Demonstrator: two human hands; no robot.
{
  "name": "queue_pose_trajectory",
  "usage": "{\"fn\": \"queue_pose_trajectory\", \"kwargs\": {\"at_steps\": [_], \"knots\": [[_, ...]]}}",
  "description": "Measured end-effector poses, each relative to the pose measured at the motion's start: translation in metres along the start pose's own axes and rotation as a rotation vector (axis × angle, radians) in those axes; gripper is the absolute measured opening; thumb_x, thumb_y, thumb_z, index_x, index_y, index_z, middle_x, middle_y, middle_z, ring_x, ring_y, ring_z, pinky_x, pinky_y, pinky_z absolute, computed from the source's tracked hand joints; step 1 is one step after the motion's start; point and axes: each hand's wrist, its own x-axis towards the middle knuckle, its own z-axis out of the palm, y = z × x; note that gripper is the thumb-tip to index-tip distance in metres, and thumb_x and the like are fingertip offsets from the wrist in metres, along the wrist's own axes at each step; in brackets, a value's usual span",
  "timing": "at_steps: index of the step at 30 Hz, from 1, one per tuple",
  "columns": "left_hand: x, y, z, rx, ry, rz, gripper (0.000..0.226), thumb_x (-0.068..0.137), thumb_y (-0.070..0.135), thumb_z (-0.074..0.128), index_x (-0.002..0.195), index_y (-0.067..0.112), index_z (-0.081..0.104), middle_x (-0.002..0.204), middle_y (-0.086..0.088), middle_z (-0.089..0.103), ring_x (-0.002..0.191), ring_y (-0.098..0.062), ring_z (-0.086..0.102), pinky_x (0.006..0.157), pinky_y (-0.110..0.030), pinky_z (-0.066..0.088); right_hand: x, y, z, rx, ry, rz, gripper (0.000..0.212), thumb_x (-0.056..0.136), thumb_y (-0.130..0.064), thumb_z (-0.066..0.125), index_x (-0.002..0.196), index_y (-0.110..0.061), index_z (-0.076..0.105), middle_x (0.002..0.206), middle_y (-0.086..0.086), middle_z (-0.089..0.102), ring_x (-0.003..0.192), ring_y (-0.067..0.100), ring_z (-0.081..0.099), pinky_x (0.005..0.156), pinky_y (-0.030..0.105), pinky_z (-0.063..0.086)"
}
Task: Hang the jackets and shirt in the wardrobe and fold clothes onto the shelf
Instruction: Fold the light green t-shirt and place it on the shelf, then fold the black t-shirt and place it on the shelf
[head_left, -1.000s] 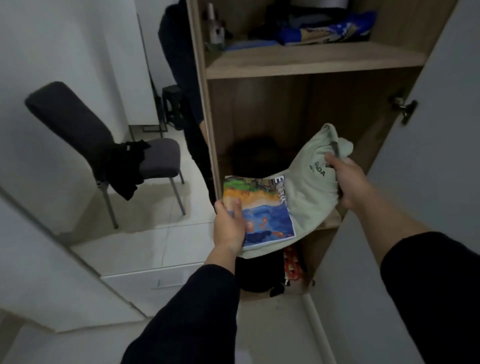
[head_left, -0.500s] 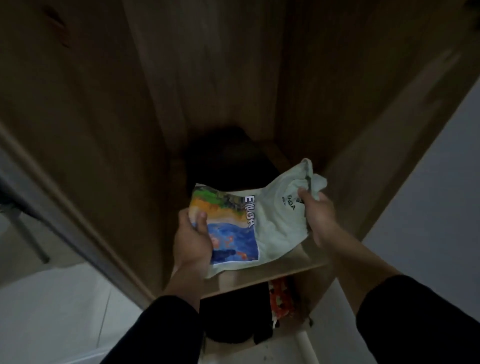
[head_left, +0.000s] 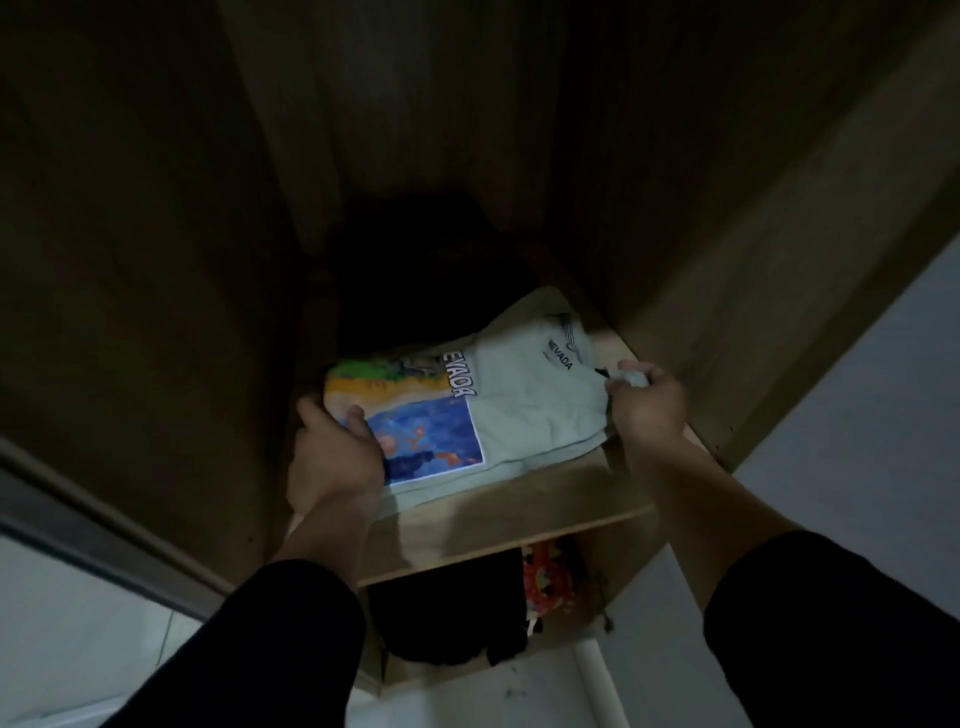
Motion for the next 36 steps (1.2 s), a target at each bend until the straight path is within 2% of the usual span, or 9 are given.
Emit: {"fn": "queue_pose_trajectory", "kwargs": {"at_steps": [2,4,9,13,17,20,26,32,36], "knots": [[-0.004,-0.004,-0.007,0.051,-0.003,0.014,0.038,0.098,0.038,0.041,0.126,0.012,0.035,0.119,-0.023,0.057,0.106,-0.042,0.056,0.075,-0.041,0.04,-0.02,0.005,-0.014,-0.231,0.087,-0.23,0.025,0.09,-0.003,0.052,0.108,-0.018,0.062,0.108,0.005,0.061,0.098,0.023,0.059,0.083,0.031,0.048],[-0.01,-0.006,-0.013,0.105,-0.023,0.02,0.036,0.098,0.037,0.039,0.125,0.012,0.036,0.119,-0.023,0.055,0.106,-0.042,0.056,0.074,-0.04,0.039,-0.035,0.017,-0.026,-0.477,0.039,-0.358,0.031,0.087,-0.001,0.047,0.106,-0.02,0.062,0.114,0.008,0.058,0.086,0.021,0.053,0.075,0.027,0.04],[-0.021,-0.009,-0.016,0.227,-0.116,0.065,0.045,0.101,0.033,0.032,0.143,0.019,0.028,0.138,-0.021,0.037,0.116,-0.043,0.049,0.084,-0.043,0.041,-0.043,0.032,-0.039,-0.838,-0.07,-0.304,0.038,0.094,-0.01,0.038,0.124,-0.026,0.056,0.122,0.01,0.041,0.078,0.022,0.046,0.07,0.031,0.04],[-0.04,-0.005,-0.026,0.399,-0.246,0.084,0.063,0.099,0.037,0.035,0.152,0.021,0.007,0.147,-0.014,0.025,0.131,-0.036,0.029,0.101,-0.045,0.034,-0.048,0.02,-0.045,-0.945,-0.201,-0.247,0.043,0.096,-0.016,0.038,0.138,-0.025,0.046,0.131,0.013,0.037,0.099,0.032,0.056,0.084,0.036,0.047],[-0.052,0.0,-0.047,0.396,-0.39,0.179,0.065,0.095,0.036,0.031,0.152,0.012,0.01,0.159,-0.013,0.009,0.144,-0.035,0.012,0.113,-0.044,0.021,-0.077,-0.015,-0.058,-1.168,-0.279,-0.197,0.054,0.092,-0.021,0.047,0.144,-0.026,0.033,0.147,0.015,0.025,0.125,0.037,0.043,0.102,0.043,0.041],[-0.076,0.013,-0.082,0.331,-0.401,0.223,0.065,0.095,0.04,0.03,0.151,0.008,0.018,0.157,-0.014,0.018,0.144,-0.033,0.018,0.115,-0.04,0.024,-0.109,-0.044,-0.068,-1.203,-0.307,-0.225,0.055,0.091,-0.028,0.049,0.144,-0.024,0.035,0.144,0.016,0.028,0.125,0.036,0.042,0.105,0.044,0.04],[-0.141,0.02,-0.178,0.215,-0.425,0.218,0.041,0.096,0.031,0.037,0.136,0.025,0.045,0.14,-0.007,0.05,0.125,-0.03,0.049,0.1,-0.038,0.042,-0.213,-0.092,-0.084,-1.192,-0.402,-0.314,0.046,0.09,-0.026,0.052,0.136,-0.026,0.045,0.139,0.012,0.034,0.125,0.034,0.043,0.104,0.04,0.039],[-0.204,-0.005,-0.276,0.296,-0.322,0.138,0.043,0.095,0.026,0.04,0.138,0.019,0.041,0.137,-0.009,0.049,0.124,-0.031,0.046,0.097,-0.042,0.041,-0.316,-0.126,-0.085,-1.229,-0.586,-0.417,0.045,0.094,-0.018,0.047,0.138,-0.022,0.043,0.143,0.013,0.031,0.124,0.036,0.043,0.103,0.042,0.041],[-0.252,-0.042,-0.332,0.284,-0.225,-0.008,0.048,0.096,0.021,0.039,0.144,0.021,0.033,0.143,-0.005,0.043,0.129,-0.027,0.04,0.098,-0.042,0.037,-0.382,-0.139,-0.077,-1.21,-0.733,-0.609,0.044,0.093,-0.015,0.045,0.136,-0.023,0.048,0.147,0.012,0.031,0.127,0.035,0.043,0.103,0.039,0.041]]}}
